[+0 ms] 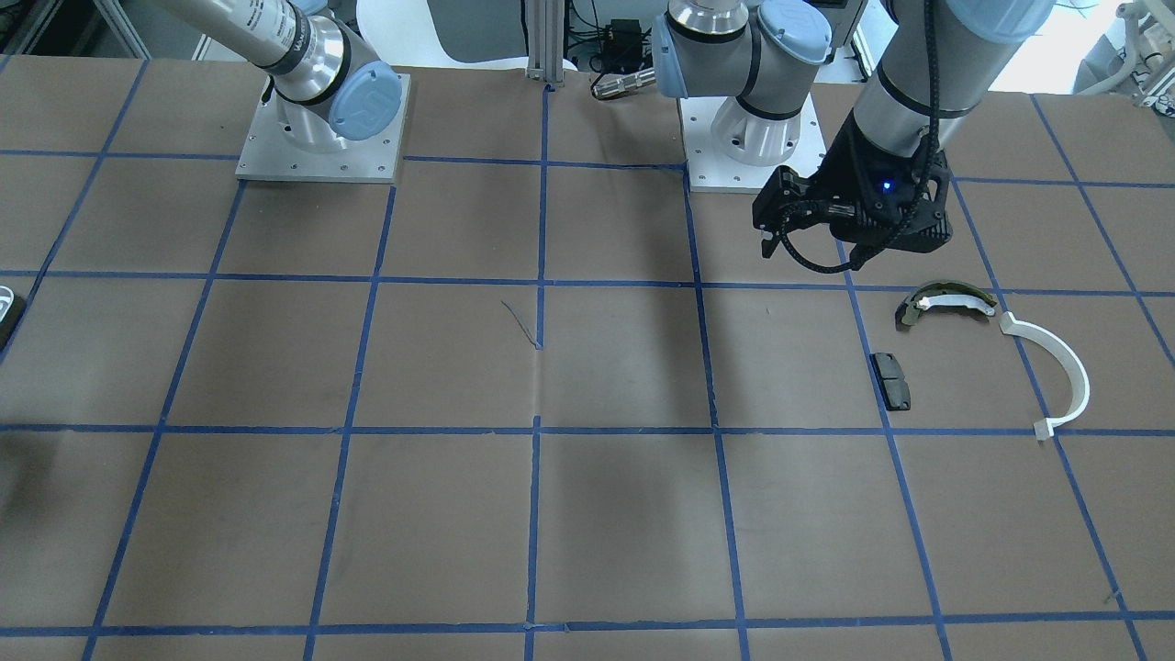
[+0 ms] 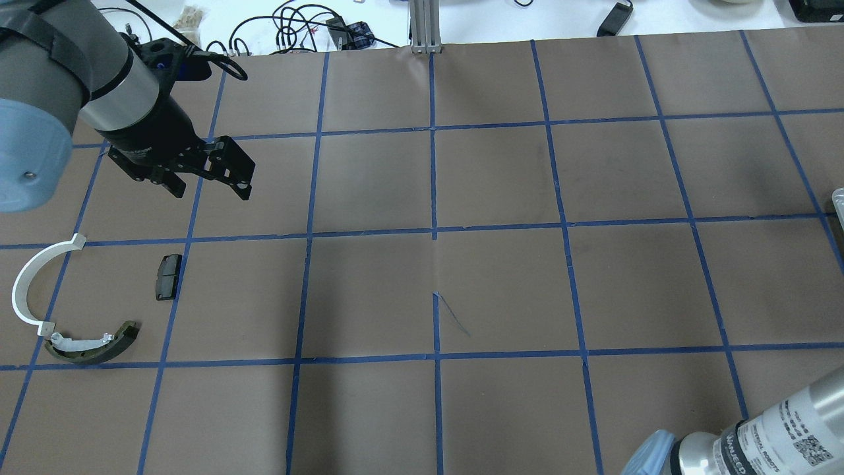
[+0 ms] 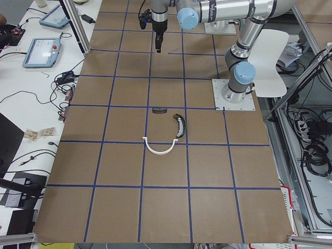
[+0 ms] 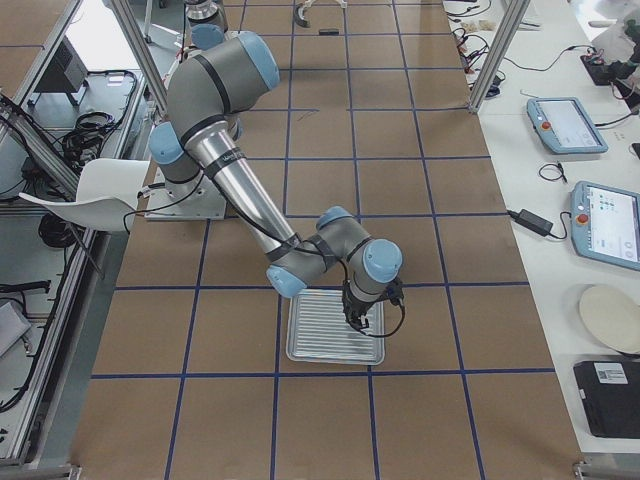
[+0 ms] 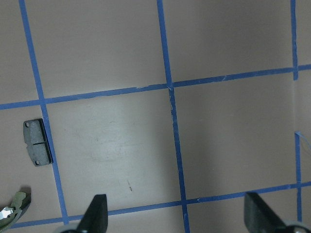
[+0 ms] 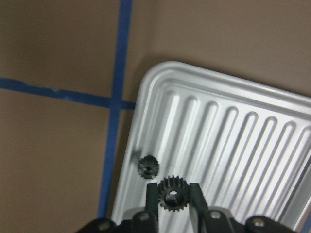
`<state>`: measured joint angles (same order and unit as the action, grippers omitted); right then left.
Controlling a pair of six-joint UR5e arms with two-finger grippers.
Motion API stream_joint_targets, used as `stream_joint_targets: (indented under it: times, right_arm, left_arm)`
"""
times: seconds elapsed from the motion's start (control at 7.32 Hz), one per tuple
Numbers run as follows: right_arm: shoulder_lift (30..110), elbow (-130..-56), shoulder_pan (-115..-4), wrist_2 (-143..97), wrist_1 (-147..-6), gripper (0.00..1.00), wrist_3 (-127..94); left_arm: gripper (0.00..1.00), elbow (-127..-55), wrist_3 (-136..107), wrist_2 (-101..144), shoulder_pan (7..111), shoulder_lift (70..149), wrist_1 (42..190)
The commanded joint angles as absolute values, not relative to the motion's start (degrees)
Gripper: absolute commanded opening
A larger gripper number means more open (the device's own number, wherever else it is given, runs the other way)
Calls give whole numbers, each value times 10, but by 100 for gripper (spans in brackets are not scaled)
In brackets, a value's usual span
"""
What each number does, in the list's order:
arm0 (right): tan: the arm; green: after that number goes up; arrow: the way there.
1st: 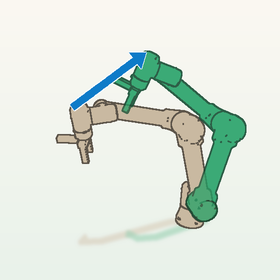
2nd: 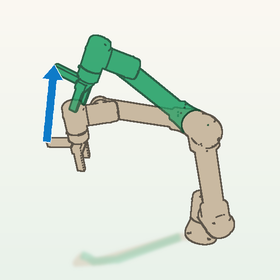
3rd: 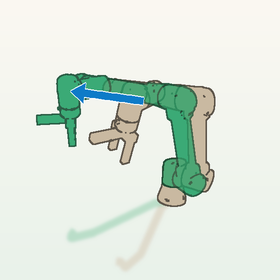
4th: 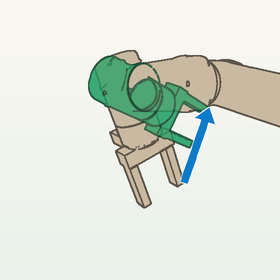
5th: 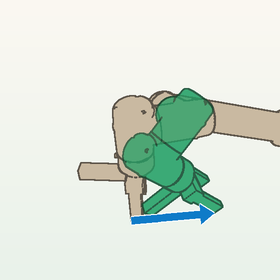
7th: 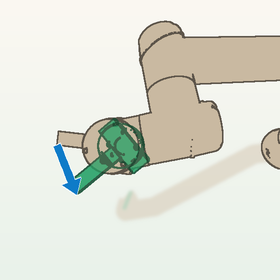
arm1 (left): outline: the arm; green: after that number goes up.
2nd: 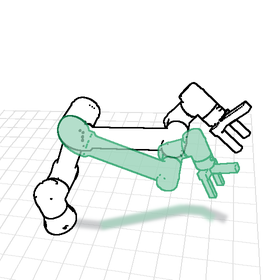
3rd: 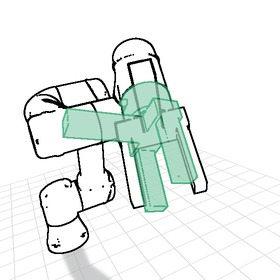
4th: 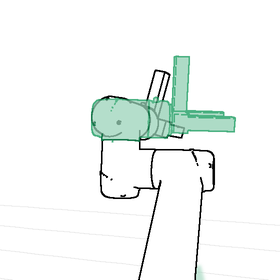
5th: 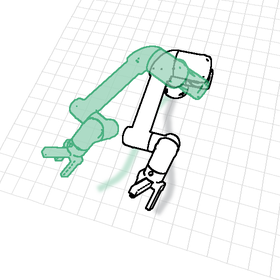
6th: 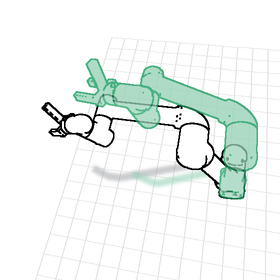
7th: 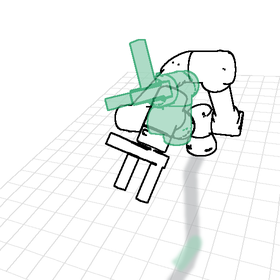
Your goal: Place bearing gear from tray to pile
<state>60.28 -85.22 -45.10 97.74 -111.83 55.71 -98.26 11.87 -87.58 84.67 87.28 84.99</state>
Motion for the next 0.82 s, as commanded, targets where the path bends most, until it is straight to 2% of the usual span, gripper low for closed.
stream_joint_targets:
  times: [0.0,0.68]
  right_arm:
    - [655,-870,-569,975,-1046,0,391]
    - [716,-926,-869,904,-1048,0,-5]
  left_arm:
    - [100,-982,119,-875,847,874,850]
    - [100,-983,119,-877,846,875,850]
